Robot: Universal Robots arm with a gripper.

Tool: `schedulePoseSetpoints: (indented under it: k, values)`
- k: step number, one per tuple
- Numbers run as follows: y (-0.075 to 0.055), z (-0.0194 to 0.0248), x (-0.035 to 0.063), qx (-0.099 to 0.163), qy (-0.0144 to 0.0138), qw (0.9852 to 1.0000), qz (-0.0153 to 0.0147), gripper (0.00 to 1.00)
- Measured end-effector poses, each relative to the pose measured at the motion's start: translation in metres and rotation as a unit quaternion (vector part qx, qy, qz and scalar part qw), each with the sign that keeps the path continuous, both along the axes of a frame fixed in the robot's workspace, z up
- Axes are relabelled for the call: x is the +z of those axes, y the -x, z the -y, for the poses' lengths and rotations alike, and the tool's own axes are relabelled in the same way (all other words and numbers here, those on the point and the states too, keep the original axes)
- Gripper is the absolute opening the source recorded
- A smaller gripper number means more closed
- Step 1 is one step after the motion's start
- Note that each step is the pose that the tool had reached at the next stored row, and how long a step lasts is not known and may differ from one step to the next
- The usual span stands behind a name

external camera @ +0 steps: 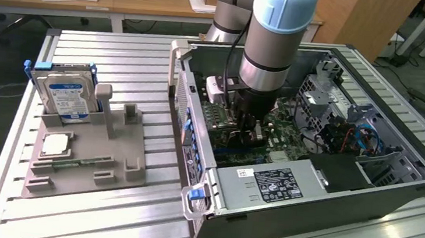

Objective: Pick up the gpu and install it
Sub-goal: 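Insert the gpu into the slot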

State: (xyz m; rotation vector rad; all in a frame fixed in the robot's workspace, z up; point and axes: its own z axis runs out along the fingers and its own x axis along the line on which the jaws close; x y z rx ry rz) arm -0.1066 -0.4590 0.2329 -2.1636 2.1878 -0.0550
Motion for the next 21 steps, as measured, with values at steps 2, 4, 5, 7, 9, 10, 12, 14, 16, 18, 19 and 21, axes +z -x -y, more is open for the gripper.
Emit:
schedulePoseSetpoints:
  k: [2,4,5,7,9,10,12,14,16,18,19,21]
  values:
    - [0.0000,0.0000,0.0000,0.000,0.0000,1.0000,0.0000,0.27]
    - [0.0000,0.0000,0.0000,0.000,0.0000,1.0000,0.0000,0.27]
    - [0.0000,0.0000,-0.0001,0.000,0.0000,1.0000,0.0000,0.27]
    - [0.0000,0.0000,-0.0012,0.000,0.0000,1.0000,0.0001,0.27]
    - [0.0000,0.0000,-0.0023,0.000,0.0001,1.0000,0.0000,0.27]
    - [0.0000,0.0000,-0.0023,0.000,0.0001,1.0000,0.0000,0.27]
    - [0.0000,0.0000,-0.0023,0.000,0.0001,1.0000,0.0000,0.27]
    - [0.0000,0.0000,-0.0024,0.000,0.0001,1.0000,0.0000,0.27]
    - [0.0000,0.0000,-0.0025,0.000,0.0000,1.0000,0.0000,0.27]
    - [0.0003,0.0000,-0.0025,0.000,0.0000,1.0000,0.0001,0.27]
    - [0.0006,-0.0001,-0.0026,0.000,-0.0001,1.0000,0.0001,0.27]
    - [0.0012,0.0000,-0.0031,0.000,0.0000,1.0000,0.0001,0.27]
